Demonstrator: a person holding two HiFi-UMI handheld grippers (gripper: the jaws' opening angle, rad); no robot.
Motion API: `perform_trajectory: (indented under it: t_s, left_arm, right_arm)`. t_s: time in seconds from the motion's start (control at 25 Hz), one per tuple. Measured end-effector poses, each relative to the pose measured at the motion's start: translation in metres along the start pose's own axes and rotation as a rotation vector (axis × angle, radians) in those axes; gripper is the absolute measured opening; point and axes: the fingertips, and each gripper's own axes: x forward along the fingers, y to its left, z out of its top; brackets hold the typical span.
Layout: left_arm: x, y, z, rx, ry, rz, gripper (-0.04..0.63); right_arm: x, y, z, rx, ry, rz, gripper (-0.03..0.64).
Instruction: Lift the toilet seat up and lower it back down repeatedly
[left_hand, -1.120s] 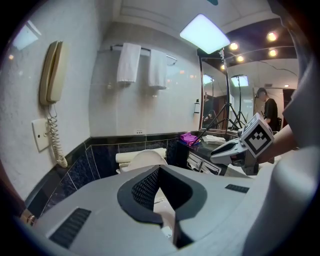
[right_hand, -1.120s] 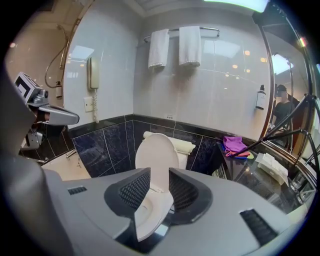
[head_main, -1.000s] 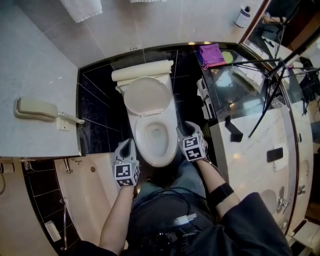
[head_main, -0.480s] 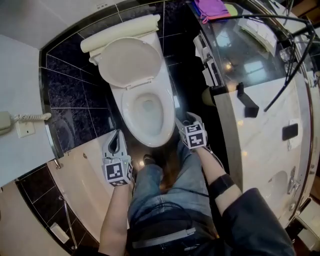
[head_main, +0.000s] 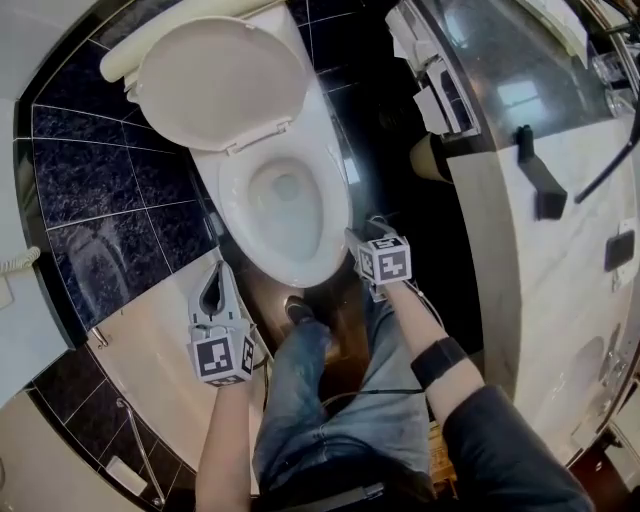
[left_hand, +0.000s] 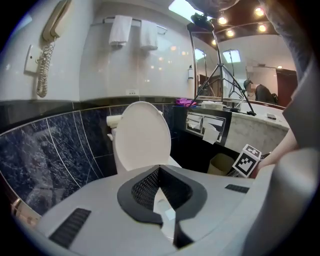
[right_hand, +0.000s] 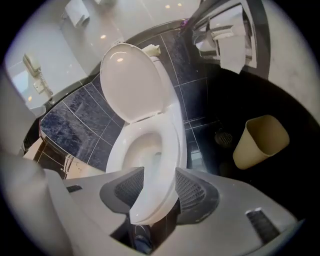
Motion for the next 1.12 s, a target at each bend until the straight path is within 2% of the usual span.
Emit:
perform_trajectory:
  t_s: [0.4, 0.6, 0.76, 1.0, 1.12]
  left_arm:
    - [0.025, -0.010, -0.034, 0.014, 0.044, -0.021, 0.000]
    - [0.030, -0.011, -0.049, 0.002, 0.066, -0.018, 0.000]
    - [0.033, -0.013, -0.057, -0.005, 0.082, -0.023, 0.000]
    - [0.034, -0.013, -0.067, -0.016, 0.096, -0.020, 0.000]
    - [0.035, -0.014, -0.073, -0.021, 0.101, -0.022, 0.000]
  right_arm:
    - [0.065, -0.031, -0.038, 0.234, 0.003, 0.065, 0.218]
    - [0.085, -0.027, -0.038, 0.347, -0.020, 0.164, 0.214]
    - [0.093, -0.020, -0.042, 0.402, -0.022, 0.212, 0.143]
    - [0.092, -0.023, -0.041, 0.441, -0.032, 0.251, 0.139]
    - [0.091, -0.024, -0.040, 0.494, -0.040, 0.268, 0.132]
